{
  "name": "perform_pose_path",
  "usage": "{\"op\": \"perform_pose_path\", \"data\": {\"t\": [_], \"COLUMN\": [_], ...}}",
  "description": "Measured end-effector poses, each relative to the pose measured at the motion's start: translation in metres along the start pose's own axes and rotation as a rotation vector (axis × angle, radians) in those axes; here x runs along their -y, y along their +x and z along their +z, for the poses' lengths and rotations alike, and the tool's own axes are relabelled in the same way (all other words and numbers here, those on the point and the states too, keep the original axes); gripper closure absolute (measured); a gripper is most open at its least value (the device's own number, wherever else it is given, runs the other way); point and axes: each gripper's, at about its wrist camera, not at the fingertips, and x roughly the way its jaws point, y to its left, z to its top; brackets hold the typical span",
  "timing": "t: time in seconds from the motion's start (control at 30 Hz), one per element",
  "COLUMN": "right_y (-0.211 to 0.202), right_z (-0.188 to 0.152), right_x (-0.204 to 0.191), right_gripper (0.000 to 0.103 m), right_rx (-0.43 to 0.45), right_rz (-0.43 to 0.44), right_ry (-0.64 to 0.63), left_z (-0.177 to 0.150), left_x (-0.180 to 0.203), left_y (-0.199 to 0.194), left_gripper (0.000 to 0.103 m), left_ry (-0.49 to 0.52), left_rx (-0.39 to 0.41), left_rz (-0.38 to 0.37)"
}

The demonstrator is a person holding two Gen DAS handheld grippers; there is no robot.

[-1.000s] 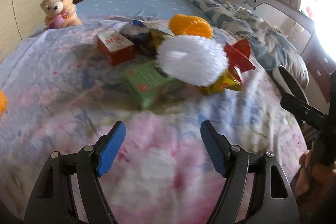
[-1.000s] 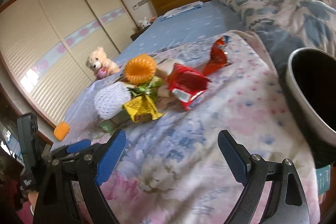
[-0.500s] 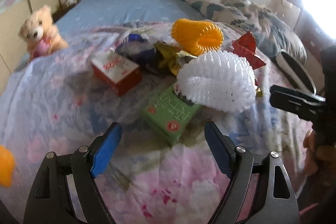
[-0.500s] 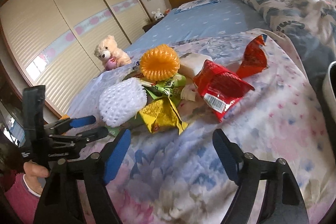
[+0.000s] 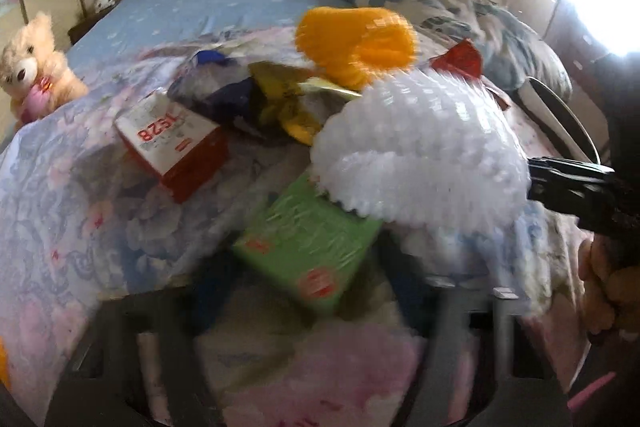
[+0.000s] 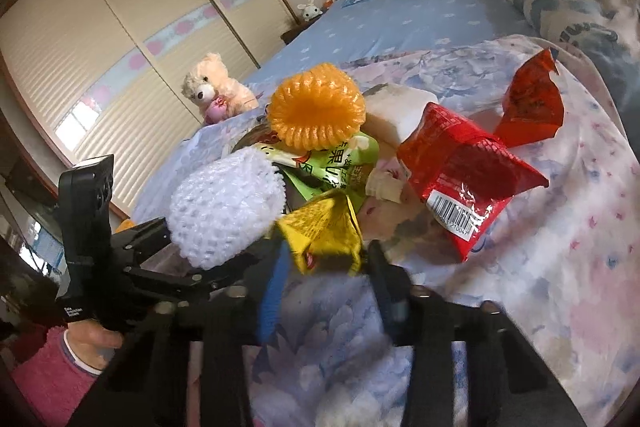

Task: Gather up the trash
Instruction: 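Grasp the green milk carton with the left tool while the right tool grasps the gold wrapper, then carry the milk carton and gold wrapper with both tools over the bin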

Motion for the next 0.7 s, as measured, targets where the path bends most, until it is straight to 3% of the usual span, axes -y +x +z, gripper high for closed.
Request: {"op": "perform_pose_path", "data": {"t": [0.1,0.4,0.7], "right_y": [-0.006,-0.049,-0.094], "right_z": [-0.004,-0.019,-0.033], "right_x": [0.003,0.017,0.041], "right_gripper": [0.087,0.089,0.089], "right_rx": [0.001,0.054,0.128], "right_rz": [-0.005,-0.028,-0.073], "right_ry": [0.015,0.056,0.11], "left_z": [-0.006,-0.035,-0.032], "left_x": [0.008,0.029,0.053], "left_y": [-0.008,-0.031,-0.059], "left_gripper": [0.043,0.045,0.045], "left_ry": [-0.009,-0.181,-0.205], "left_rx": [0.011,0.002,0.092], "left_rz": [0.005,-0.061,0.008]}}
